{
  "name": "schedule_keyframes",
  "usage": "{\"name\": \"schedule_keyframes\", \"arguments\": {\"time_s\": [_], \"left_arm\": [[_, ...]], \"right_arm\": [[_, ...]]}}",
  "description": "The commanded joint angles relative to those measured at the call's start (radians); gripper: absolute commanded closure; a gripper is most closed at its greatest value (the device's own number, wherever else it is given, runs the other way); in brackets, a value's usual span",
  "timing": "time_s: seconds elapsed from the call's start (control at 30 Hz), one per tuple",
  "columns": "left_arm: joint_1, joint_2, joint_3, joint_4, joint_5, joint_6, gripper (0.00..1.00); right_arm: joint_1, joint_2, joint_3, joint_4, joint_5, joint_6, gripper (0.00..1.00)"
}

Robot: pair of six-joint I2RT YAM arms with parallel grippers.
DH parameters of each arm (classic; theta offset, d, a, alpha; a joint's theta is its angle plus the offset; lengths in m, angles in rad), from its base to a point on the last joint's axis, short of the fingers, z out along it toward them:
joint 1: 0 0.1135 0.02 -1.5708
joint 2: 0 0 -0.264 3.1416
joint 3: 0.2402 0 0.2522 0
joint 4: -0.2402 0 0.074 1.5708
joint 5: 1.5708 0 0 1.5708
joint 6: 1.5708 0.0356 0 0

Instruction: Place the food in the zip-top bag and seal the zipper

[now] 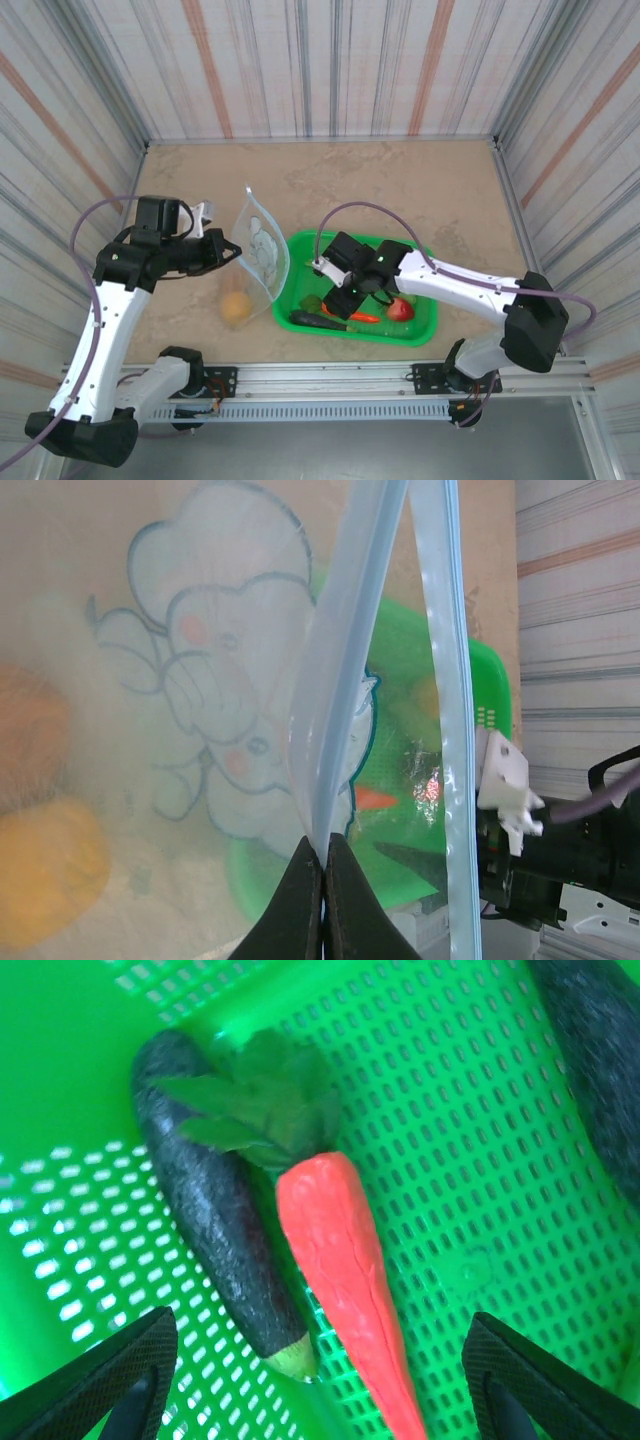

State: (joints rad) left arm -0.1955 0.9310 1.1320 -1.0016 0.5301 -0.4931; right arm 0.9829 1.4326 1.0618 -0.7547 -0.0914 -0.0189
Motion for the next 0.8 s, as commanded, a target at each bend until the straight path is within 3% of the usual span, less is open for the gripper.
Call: {"name": "schedule_keyframes", "arguments": {"time_s": [0.0,0.17,0.27,0.53,0.63,0.77], "left_arm": [[0.007,-0.001,-0.002,-0.013,0.018,0.028,1.00],[0.013,-0.012,-0.004,-0.014,0.019,0.042,1.00],[0.019,-0.028,-0.019,-0.010,0.022,0.042,1.00],[0.025,-0.041,-0.020,-0.032,0.004,0.065,1.00],[0.025,-0.045,-0.017,-0.037,-0.001,0.067,1.00],[0.026,-0.041,-0.024,-0.034,0.000,0.060,1.00]], "right_arm": [[-0.026,0.047,0.001,-0.012,-0.068,-0.301,0.22],[-0.068,0.154,0.027,-0.037,-0.089,-0.415,0.22],[-0.090,0.231,0.054,-0.046,-0.071,-0.432,0.28],[-0.087,0.326,0.047,0.047,-0.039,-0.406,0.31],[-0.082,0.341,0.039,0.080,-0.017,-0.391,0.37],[-0.084,0.327,0.026,0.104,-0.007,-0.380,0.53]]}}
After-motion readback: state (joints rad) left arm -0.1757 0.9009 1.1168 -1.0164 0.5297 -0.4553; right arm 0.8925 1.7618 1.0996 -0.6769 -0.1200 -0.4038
